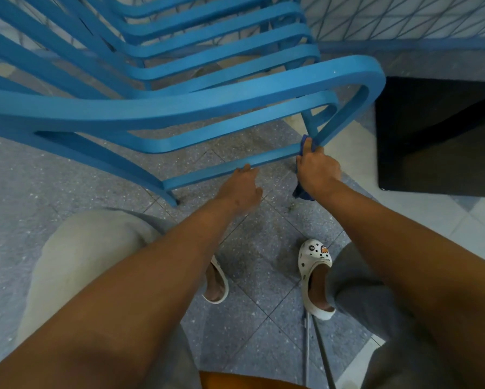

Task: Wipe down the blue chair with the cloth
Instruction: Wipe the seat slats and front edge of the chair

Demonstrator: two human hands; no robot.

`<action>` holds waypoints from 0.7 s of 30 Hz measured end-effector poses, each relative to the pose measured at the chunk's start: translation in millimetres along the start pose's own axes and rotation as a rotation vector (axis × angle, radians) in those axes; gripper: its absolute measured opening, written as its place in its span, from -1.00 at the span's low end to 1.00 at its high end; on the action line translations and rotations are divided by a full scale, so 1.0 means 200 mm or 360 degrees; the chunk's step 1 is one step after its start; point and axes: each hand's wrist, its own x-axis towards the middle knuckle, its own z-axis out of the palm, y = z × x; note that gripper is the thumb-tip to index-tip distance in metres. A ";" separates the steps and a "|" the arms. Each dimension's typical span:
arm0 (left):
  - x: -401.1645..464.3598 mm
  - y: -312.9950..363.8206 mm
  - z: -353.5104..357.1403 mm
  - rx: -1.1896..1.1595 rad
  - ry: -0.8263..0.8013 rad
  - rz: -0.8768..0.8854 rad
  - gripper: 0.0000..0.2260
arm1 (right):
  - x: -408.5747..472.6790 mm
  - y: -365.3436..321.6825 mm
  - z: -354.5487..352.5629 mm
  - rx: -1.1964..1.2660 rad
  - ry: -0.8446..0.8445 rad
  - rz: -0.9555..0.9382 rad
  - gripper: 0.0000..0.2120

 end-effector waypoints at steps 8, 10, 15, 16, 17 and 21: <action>-0.04 0.07 -0.05 -0.0077 0.0107 0.0095 -0.43 | -0.04 0.08 -0.16 0.0225 -0.0099 -0.0204 -0.63; -0.08 0.12 -0.11 -0.0056 0.0202 0.0179 -0.47 | -0.07 0.04 -0.26 0.0443 -0.0125 -0.0334 -0.67; -0.27 0.27 -0.33 -0.0074 0.0479 0.0552 -0.61 | -0.24 0.03 -0.59 0.0528 0.0099 -0.0548 -0.72; -0.32 0.29 -0.39 -0.0056 0.0544 0.0627 -0.62 | -0.29 0.05 -0.66 0.0529 0.0162 -0.0575 -0.73; -0.37 0.32 -0.44 -0.0040 0.0612 0.0707 -0.63 | -0.34 0.07 -0.74 0.0530 0.0230 -0.0605 -0.74; -0.59 0.42 -0.63 -0.0014 0.0846 0.0965 -0.69 | -0.51 0.14 -1.01 0.0657 0.0597 -0.0637 -0.75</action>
